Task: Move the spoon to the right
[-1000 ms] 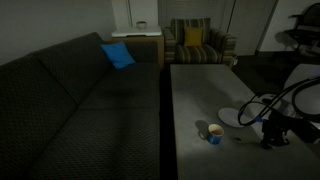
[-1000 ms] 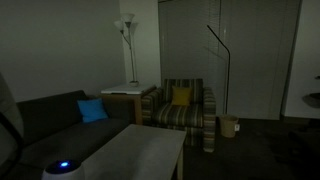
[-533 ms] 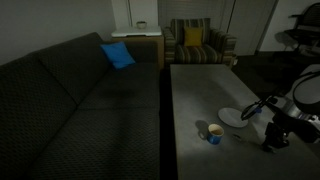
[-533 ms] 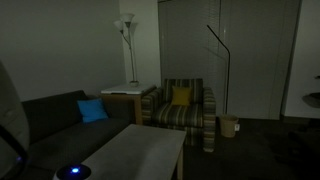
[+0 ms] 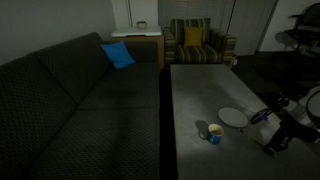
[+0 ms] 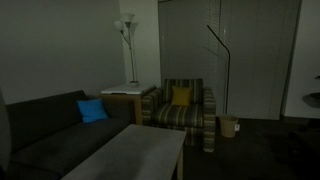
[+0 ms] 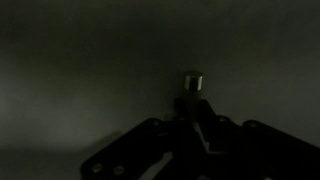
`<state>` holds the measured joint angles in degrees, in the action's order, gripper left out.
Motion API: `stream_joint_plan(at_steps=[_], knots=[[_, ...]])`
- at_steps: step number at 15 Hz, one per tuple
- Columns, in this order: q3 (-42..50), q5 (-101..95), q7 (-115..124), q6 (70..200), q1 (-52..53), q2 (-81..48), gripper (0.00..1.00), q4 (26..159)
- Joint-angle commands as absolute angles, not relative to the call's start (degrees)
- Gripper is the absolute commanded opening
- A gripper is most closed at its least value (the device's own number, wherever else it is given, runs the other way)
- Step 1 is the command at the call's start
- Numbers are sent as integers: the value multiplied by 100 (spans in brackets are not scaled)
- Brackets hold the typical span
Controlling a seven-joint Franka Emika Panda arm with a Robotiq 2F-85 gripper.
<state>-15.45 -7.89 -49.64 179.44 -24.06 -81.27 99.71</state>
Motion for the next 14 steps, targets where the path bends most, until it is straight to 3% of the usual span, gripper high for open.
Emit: stream_joint_plan(at_steps=[1,8,14], knots=[[-1127,-751,-3938,18347,-2111,-7750,4,10509],[-123,-693,-1704,18832,-1085,-7476,4,10720],[441,-537,-740,18819,-444,-7736,4,10113]])
